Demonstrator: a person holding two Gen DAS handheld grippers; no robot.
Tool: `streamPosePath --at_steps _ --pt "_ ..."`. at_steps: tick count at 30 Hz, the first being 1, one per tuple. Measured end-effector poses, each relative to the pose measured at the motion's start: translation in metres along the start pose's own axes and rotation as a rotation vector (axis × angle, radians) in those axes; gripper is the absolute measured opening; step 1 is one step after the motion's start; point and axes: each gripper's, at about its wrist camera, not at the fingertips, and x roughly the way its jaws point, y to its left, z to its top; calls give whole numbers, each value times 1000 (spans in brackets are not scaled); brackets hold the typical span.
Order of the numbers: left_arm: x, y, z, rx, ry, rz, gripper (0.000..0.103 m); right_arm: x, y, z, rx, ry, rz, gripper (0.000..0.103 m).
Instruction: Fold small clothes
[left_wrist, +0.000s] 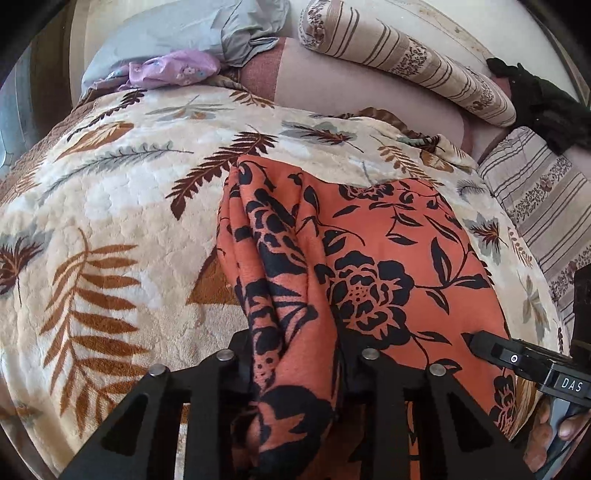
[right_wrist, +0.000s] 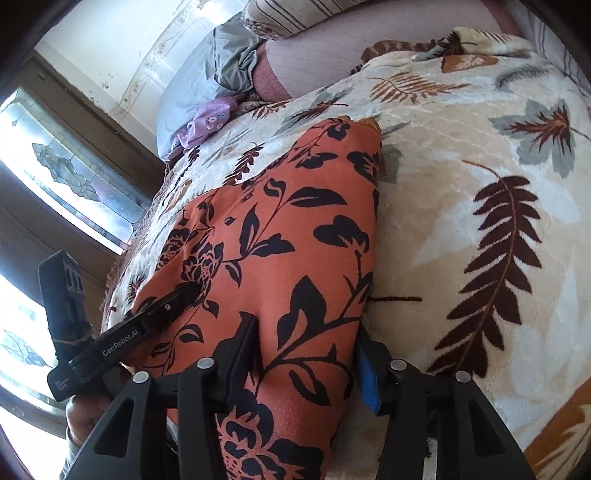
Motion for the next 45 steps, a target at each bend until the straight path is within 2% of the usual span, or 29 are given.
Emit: streamPosePath --at_steps 6,8,9,10,11,12,13,15,16,17,18,19,20,21,22,25,27,32,34,36,38,39,41,42,44,45 --pt "-15 -6 4 2 -27 -43 29 -18 8 1 -50 -8 -21 42" --pt "-10 -1 3 -61 0 -61 31 -17 -1 1 -30 15 -15 42" --pt "-4 2 2 -88 26 -49 40 -12 -10 1 11 44 10 43" --pt "2 4 1 -94 55 -34 51 -7 -21 0 74 72 35 52" --pt "4 6 2 -102 69 -25 57 -5 -33 -2 141 86 48 61" --pt "1 8 4 -108 72 -6 68 -5 -41 -3 187 84 65 74" --pt "-3 10 6 -109 65 5 73 -8 -46 -3 211 67 90 73" --pt "-11 15 9 -115 21 9 74 -17 -49 -1 208 21 84 74" --pt "-9 17 10 -114 24 5 74 -20 -50 1 202 4 81 74" --pt "0 16 8 -106 71 -8 74 -19 -50 4 203 -4 80 74" --pt "13 15 5 -99 139 -53 68 -15 -49 7 209 4 86 74" --pt "20 16 2 -121 154 -121 54 -8 -48 10 208 24 98 74" --pt "21 17 2 -147 152 -148 51 4 -45 12 188 61 117 73" --pt "20 17 3 -146 154 -168 37 14 -40 14 158 93 116 54" --pt "17 16 5 -140 148 -181 32 17 -34 15 124 97 84 48" --pt "7 12 7 -137 128 -206 28 4 -2 22 -68 64 -7 38" --pt "-5 6 12 -166 78 -270 27 -14 12 35 -159 18 -53 37" --pt "-25 -42 58 -102 -81 -299 27 -72 13 85 -253 -127 -105 37" --pt "-18 -60 80 -84 -86 -304 29 -87 3 104 -245 -164 -122 37" --pt "0 -78 93 -74 -80 -289 33 -91 -19 121 -189 -176 -114 38" --pt "28 -92 95 -45 -61 -229 46 -82 -54 130 -94 -185 -111 46" --pt "47 -97 93 -18 -14 -163 61 -73 -71 130 -55 -167 -130 53" --pt "84 -98 83 21 78 -16 64 -49 -107 120 29 -98 -200 55" --pt "96 -96 76 37 121 -4 68 -41 -120 112 57 -58 -212 55" --pt "87 -85 66 8 78 -23 72 -39 -133 93 58 -41 -199 56" --pt "81 -82 64 2 59 0 80 -42 -132 87 43 -51 -200 56"
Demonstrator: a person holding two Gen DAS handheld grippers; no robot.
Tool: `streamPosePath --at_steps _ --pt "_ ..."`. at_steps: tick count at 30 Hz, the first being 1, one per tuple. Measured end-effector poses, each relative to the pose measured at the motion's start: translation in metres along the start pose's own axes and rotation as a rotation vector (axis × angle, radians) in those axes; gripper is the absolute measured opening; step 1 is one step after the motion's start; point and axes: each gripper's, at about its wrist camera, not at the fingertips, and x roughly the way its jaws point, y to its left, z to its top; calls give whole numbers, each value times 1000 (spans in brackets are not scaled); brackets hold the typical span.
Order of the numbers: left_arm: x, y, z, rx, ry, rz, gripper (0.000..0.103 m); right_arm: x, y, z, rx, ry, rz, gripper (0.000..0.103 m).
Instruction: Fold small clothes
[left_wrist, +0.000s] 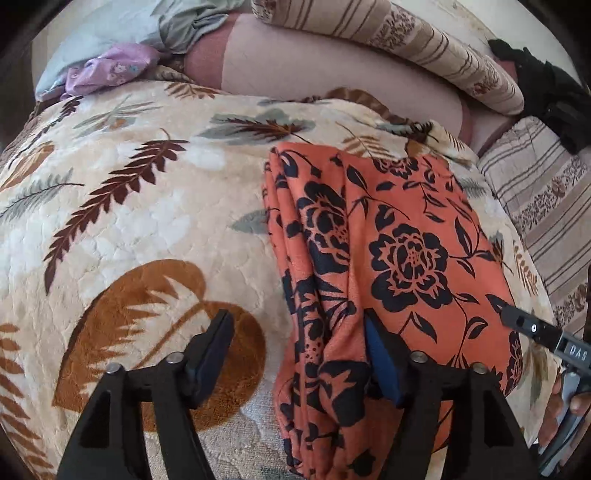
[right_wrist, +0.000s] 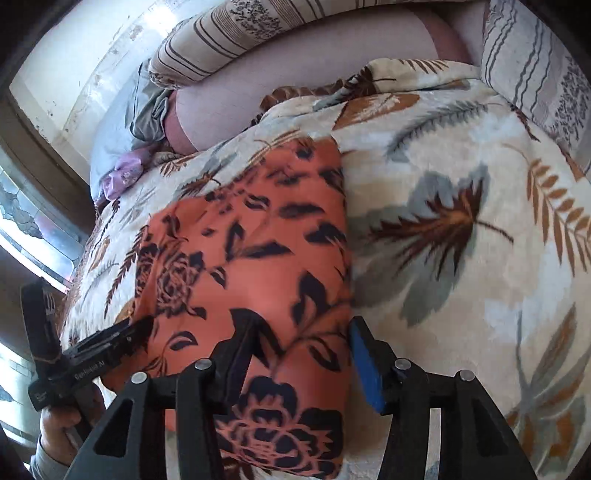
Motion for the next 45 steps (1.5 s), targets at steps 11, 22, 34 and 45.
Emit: streamPosePath --at_steps 11,22,34,45 --pt "-34 -20 0 94 -57 127 81 -17 57 -13 -167 -87 -75 79" --pt "-105 -33 -11 92 -168 174 85 -67 79 -30 -177 -98 -188 85" --pt "-167 -77 -67 133 -238 200 95 -121 94 -108 -262 -72 -313 103" --pt "-184 -104 -73 169 -246 221 96 -144 95 -109 -227 -131 -322 103"
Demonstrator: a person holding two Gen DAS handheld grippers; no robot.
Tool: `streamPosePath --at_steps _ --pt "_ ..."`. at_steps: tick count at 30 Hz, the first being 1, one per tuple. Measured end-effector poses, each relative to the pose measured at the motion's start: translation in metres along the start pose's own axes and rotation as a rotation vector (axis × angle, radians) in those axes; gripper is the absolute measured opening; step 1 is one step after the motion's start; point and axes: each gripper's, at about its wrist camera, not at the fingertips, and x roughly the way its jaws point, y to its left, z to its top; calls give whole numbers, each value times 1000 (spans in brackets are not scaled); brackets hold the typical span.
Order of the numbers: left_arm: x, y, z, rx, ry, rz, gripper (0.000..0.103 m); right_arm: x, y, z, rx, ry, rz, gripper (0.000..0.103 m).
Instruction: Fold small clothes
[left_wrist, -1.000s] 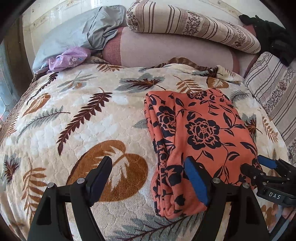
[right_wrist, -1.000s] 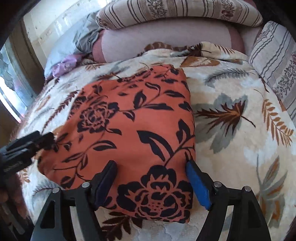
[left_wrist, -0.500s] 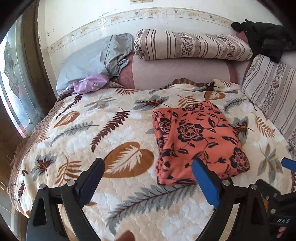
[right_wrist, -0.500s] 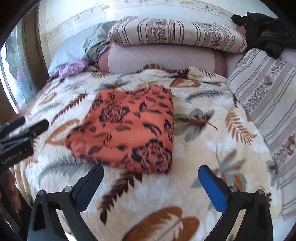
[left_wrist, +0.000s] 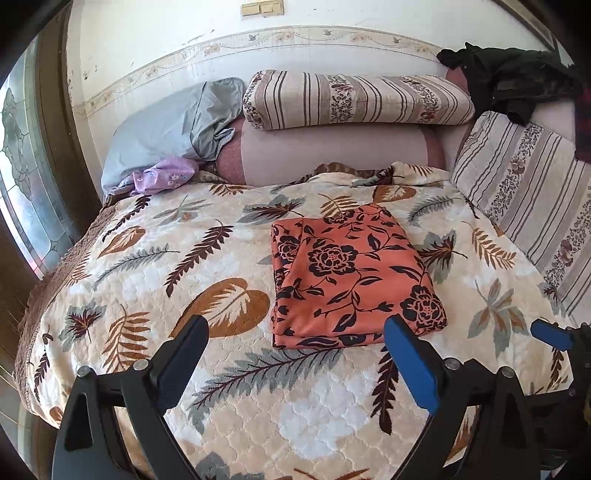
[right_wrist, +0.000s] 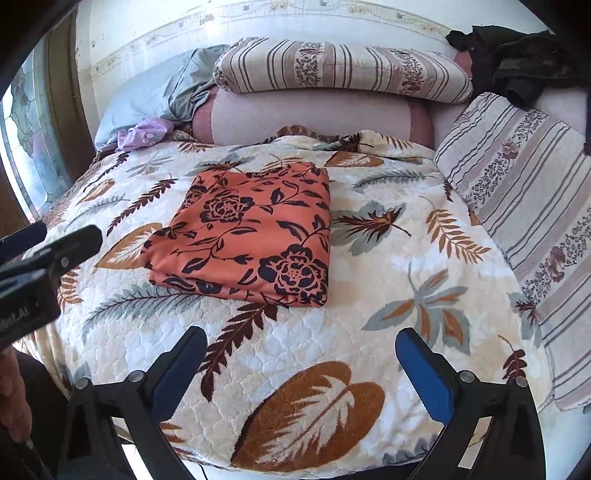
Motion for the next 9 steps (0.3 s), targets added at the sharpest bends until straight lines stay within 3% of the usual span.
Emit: streamPosePath --at_steps 9 --pt "8 1 2 -18 2 -12 96 11 8 5 1 2 14 103"
